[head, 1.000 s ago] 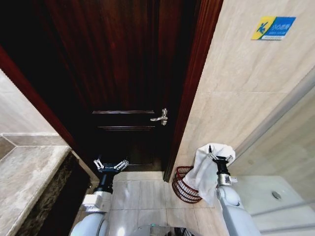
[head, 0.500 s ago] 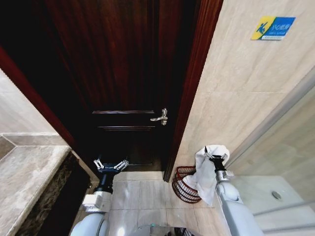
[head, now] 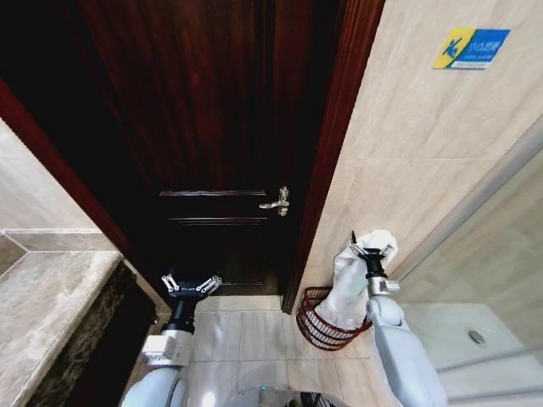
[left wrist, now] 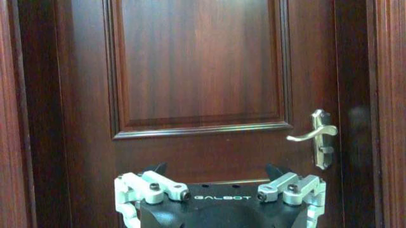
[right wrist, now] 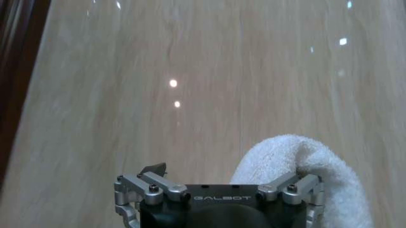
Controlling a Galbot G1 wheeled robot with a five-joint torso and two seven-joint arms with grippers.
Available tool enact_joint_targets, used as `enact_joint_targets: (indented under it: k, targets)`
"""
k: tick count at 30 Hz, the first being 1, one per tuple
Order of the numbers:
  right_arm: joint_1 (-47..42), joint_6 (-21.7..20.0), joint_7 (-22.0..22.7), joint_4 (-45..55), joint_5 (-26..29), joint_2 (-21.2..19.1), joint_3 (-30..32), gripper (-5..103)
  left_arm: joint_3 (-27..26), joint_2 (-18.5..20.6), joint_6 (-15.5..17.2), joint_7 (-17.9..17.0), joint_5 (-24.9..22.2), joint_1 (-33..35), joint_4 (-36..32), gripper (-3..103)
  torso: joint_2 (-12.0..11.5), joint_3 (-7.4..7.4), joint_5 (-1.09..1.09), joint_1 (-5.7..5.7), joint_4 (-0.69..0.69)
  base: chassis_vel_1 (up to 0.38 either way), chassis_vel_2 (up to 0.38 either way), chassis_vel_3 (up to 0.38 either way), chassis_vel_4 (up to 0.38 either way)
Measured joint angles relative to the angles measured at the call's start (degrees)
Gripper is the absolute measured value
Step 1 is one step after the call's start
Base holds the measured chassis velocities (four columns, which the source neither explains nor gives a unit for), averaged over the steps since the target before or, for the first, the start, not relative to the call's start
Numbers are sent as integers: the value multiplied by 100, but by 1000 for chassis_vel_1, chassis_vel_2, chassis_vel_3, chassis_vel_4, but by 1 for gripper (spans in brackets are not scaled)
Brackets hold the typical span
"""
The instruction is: Discard the used towel into the hamper.
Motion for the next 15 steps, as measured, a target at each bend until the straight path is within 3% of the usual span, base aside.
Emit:
enact_joint_targets:
  k: [7,15]
  targets:
    - [-40,347,-242,-1012,43,250,112,100,0,0,0,0,0,0,0,100,0,0,0,0,0,0,0,0,0]
    - [-94,251,-422,-1543,-46,322,89,100,0,0,0,0,0,0,0,100,0,0,-3,0,0,0,0,0,0]
